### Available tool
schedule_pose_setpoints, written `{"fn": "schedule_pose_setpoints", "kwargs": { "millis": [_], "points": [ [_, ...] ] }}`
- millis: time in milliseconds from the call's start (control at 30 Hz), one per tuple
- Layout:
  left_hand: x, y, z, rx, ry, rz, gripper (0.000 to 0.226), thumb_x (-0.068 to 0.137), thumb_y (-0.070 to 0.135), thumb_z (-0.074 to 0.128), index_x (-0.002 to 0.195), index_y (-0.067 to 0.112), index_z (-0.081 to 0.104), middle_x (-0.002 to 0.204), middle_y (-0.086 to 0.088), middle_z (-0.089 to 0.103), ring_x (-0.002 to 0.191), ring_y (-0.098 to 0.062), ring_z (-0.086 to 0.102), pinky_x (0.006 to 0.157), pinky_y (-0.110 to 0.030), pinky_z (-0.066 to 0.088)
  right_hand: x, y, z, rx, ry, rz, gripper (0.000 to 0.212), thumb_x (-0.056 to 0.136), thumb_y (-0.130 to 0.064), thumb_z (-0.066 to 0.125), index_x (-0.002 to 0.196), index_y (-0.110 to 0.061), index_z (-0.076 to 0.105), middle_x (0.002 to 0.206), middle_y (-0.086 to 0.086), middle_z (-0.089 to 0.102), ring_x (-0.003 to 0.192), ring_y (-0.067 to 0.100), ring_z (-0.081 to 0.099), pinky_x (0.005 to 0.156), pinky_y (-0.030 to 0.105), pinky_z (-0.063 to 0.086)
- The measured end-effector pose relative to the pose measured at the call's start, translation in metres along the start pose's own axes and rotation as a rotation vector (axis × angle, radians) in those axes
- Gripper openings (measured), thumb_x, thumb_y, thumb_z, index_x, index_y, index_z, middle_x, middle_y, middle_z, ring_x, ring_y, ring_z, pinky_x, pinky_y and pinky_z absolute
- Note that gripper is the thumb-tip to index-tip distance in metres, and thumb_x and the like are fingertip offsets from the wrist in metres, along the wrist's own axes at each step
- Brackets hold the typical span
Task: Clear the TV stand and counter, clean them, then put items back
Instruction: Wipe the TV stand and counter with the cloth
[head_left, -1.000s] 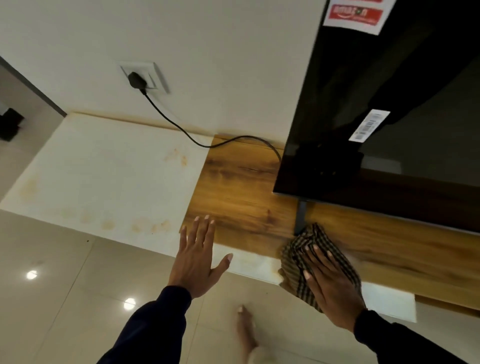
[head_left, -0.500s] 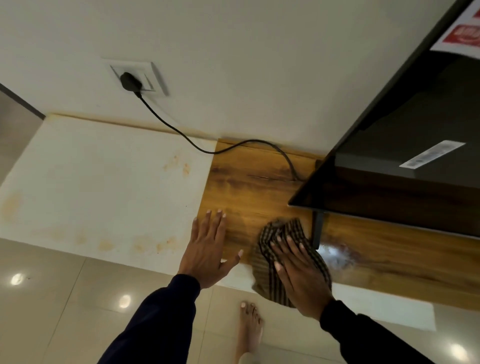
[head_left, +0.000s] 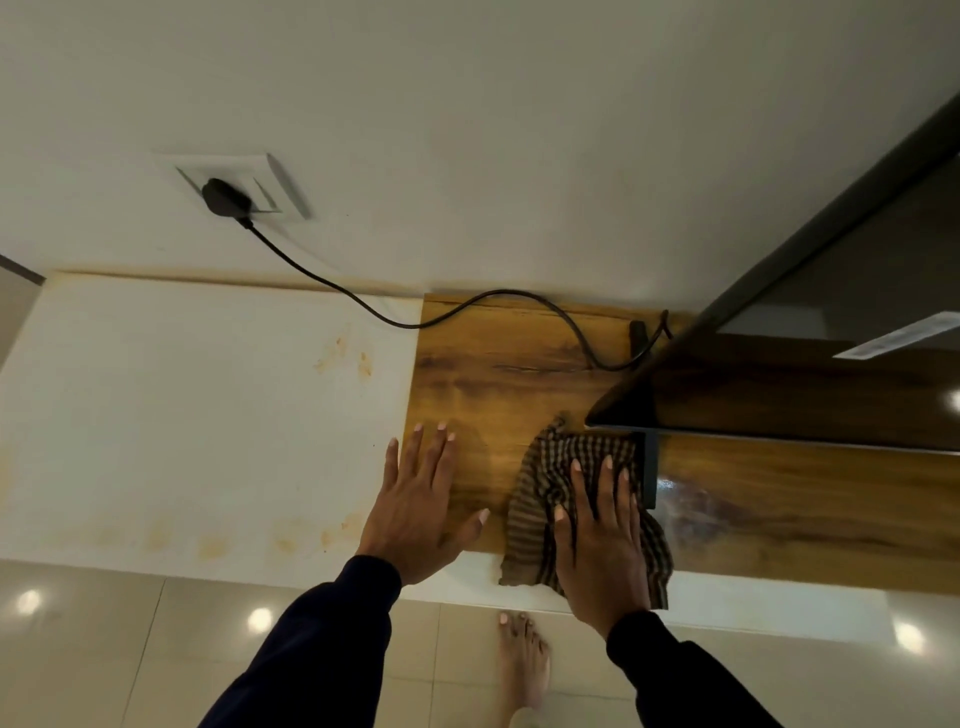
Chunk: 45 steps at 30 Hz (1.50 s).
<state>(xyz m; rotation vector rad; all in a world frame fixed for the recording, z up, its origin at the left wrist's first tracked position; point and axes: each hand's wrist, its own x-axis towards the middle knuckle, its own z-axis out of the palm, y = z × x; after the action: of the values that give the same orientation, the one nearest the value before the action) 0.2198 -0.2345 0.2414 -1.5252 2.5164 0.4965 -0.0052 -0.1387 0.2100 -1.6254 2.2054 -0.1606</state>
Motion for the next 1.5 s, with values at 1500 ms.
{"fn": "schedule_pose_setpoints", "kwargs": {
  "millis": [1500],
  "points": [
    [0.153,-0.101,-0.075,0.143,0.136,0.206,0.055,0.100,0.028,0.050,0.147,0.004,0.037,0.142,-0.021,0.051,0.129,-0.036,0.051,0.110,-0.049,0.042,0.035,-0.092,0.018,-0.084,-0.057,-0.166,0.065,0.101,-0.070,0.026,0.160,-0.045,0.015,0.170,-0.014,0.004,0.158,0.017,-0.005,0.127,0.051,0.007]
  ]
}}
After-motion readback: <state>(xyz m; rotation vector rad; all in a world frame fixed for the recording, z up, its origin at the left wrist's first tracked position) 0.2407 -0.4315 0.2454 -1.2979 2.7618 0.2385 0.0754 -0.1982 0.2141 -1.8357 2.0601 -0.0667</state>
